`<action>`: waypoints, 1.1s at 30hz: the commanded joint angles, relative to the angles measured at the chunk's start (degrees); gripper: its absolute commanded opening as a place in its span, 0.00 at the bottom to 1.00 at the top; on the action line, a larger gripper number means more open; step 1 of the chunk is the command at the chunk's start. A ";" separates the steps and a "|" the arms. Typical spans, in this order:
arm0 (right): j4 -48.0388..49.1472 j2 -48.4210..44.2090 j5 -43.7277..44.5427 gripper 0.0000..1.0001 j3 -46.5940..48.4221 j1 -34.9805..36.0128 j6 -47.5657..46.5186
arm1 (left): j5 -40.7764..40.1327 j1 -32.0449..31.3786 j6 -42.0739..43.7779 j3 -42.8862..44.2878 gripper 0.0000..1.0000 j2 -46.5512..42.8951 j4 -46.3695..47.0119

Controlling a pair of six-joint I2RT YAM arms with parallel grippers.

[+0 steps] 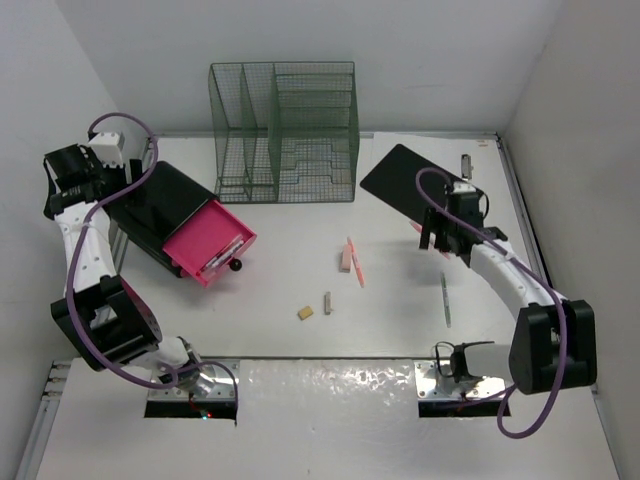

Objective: Organize the desk

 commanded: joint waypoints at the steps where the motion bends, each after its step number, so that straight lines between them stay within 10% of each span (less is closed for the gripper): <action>1: -5.41 -2.56 1.26 0.86 -4.70 0.68 4.56 | 1.56 -0.38 -0.89 -1.09 0.75 -0.17 3.51; 10: -6.74 -5.46 0.21 0.75 -20.08 0.68 9.13 | 2.26 -0.29 -1.94 -2.14 0.75 2.29 5.71; 14: -2.69 -2.66 -4.62 0.51 -23.17 0.68 10.10 | 1.82 -0.29 -1.77 -2.50 0.75 2.37 6.06; 18: -3.12 0.42 -4.81 0.00 -21.60 0.68 8.96 | 1.21 -0.29 -1.24 -2.41 0.75 1.85 5.80; 26: -3.40 -10.98 4.42 0.00 -15.71 2.60 4.75 | 1.29 -0.38 -1.07 -3.03 0.75 0.88 6.06; 33: 21.89 -13.21 12.96 0.00 -2.29 25.70 -10.80 | 0.59 -0.38 -1.33 -2.67 0.75 0.97 6.06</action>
